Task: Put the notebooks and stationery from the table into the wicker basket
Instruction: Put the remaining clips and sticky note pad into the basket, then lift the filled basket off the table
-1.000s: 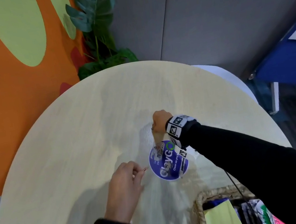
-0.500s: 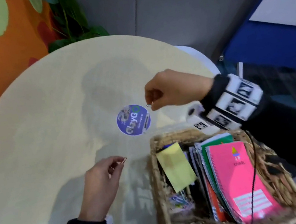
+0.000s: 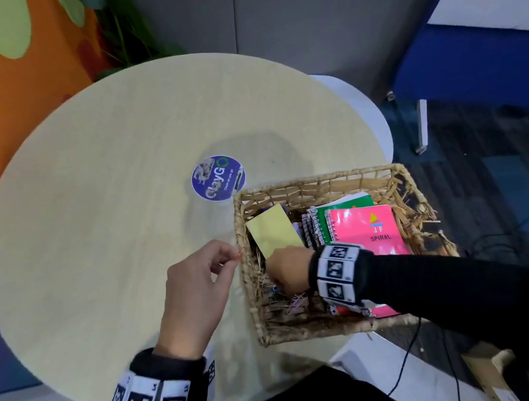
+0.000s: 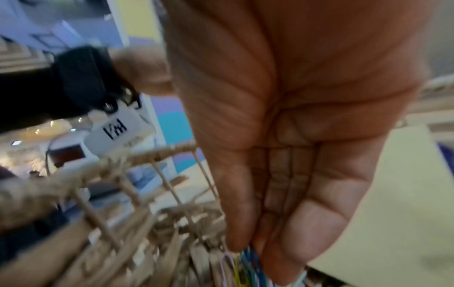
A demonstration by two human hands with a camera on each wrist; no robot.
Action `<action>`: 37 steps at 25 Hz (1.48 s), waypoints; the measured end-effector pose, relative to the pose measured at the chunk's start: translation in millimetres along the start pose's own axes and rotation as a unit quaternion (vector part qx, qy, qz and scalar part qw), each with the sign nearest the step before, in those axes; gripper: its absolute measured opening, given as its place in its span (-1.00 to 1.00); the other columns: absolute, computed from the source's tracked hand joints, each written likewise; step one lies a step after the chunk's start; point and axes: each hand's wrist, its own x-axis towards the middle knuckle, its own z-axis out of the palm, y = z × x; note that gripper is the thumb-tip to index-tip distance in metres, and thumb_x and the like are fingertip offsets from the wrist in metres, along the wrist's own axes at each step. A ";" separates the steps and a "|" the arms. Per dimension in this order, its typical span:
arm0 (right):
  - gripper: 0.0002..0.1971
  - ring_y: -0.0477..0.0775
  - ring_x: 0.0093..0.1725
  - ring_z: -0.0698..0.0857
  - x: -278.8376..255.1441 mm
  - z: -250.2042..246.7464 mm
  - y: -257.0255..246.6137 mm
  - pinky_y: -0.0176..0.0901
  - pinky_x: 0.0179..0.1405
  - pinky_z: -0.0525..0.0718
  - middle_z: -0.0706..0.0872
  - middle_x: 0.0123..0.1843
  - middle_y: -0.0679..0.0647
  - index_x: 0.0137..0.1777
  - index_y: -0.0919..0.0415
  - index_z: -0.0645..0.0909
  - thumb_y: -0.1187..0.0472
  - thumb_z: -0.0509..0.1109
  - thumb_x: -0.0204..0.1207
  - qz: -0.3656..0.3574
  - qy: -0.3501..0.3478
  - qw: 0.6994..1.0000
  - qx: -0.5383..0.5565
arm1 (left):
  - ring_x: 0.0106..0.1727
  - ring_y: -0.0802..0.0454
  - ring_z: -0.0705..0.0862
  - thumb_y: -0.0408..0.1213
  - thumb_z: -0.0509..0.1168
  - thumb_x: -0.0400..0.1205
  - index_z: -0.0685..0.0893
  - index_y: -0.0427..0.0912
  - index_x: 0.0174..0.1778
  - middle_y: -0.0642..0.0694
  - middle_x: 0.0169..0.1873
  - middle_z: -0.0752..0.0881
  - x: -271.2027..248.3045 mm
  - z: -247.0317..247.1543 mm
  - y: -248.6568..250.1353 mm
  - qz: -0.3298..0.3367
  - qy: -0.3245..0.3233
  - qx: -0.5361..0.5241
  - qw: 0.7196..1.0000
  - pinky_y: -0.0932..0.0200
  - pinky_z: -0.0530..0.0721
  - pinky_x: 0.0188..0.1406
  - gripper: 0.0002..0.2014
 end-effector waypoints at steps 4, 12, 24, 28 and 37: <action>-0.77 0.30 -0.02 0.73 17.2 6.3 -8.4 -0.11 -0.23 0.56 0.71 0.07 0.32 0.17 0.45 0.61 0.39 0.35 0.54 0.019 -0.028 0.999 -0.040 | -0.18 0.26 0.67 -0.35 0.35 0.57 0.77 0.01 -0.18 0.13 -0.20 0.79 -26.3 9.2 -1.4 0.031 -0.053 0.057 0.996 0.52 0.53 -0.07 -0.84; -0.74 0.07 -0.04 0.76 -102.1 -14.5 57.6 -0.12 -0.10 0.69 0.82 -0.04 0.10 0.01 0.22 0.76 0.09 0.52 0.39 0.040 0.208 0.968 0.137 | 0.37 -0.08 0.41 -0.26 0.13 0.66 0.69 -0.03 0.16 0.05 0.19 0.64 -46.5 71.6 17.6 0.104 -0.223 0.355 0.902 -0.14 0.25 0.28 -0.73; -0.78 0.08 -0.05 0.71 -201.2 125.6 117.1 -0.39 -0.11 0.55 0.77 -0.03 0.04 0.08 0.15 0.71 0.16 0.49 0.45 0.272 0.524 0.734 0.336 | 0.34 -0.02 0.44 -0.20 0.12 0.62 0.68 0.02 0.14 0.04 0.18 0.69 -19.6 91.9 23.7 0.057 -0.201 0.389 0.897 -0.17 0.23 0.38 -0.72; -0.51 0.28 0.24 0.63 -192.6 167.1 128.3 0.04 0.17 0.53 0.68 0.23 0.29 0.34 0.24 0.52 -0.10 0.29 0.56 0.374 0.399 0.717 0.432 | 0.31 -0.11 0.48 -0.08 0.16 0.64 0.39 -0.08 0.47 -0.11 0.33 0.53 -23.0 65.5 15.4 -0.051 0.038 0.257 0.964 -0.16 0.44 0.23 -0.54; -0.86 0.10 -0.63 0.56 -163.5 192.5 126.3 -0.22 -0.57 0.57 0.62 -0.59 0.17 -0.07 0.37 0.61 0.26 0.38 0.55 0.289 0.392 0.584 0.649 | -0.36 -0.19 0.70 -0.16 0.13 0.69 0.48 -0.27 -0.02 -0.07 -0.45 0.58 -23.1 65.6 -17.9 -0.041 -0.059 0.214 0.974 0.15 0.33 -0.60 -0.79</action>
